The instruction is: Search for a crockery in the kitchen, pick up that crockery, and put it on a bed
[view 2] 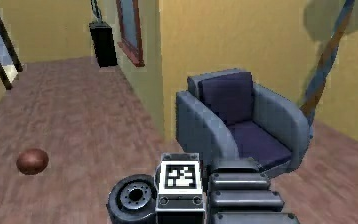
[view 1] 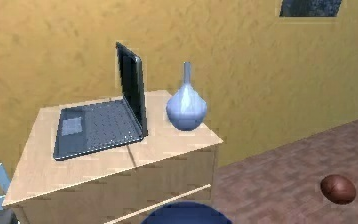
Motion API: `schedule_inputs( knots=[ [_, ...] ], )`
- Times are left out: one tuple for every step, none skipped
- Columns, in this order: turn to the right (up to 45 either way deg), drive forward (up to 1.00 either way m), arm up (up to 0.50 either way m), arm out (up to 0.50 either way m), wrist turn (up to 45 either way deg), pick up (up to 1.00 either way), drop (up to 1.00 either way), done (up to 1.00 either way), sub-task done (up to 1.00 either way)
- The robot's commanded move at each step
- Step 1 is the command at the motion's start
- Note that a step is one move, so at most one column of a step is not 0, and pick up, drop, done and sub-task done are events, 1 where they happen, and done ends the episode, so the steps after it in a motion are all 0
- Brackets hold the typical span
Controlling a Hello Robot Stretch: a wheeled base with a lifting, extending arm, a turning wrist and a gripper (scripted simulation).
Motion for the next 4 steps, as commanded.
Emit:
schedule_inputs(
  knots=[
    [-21.0,0.0,0.0,0.0,0.0,0.0,0.0,0.0,0.0],
    [-45.0,0.0,0.0,0.0,0.0,0.0,0.0,0.0,0.0],
    [-12.0,0.0,0.0,0.0,0.0,0.0,0.0,0.0,0.0],
    [0.0,0.35,0.0,0.0,0.0,0.0,0.0,0.0,0.0]
  ],
)
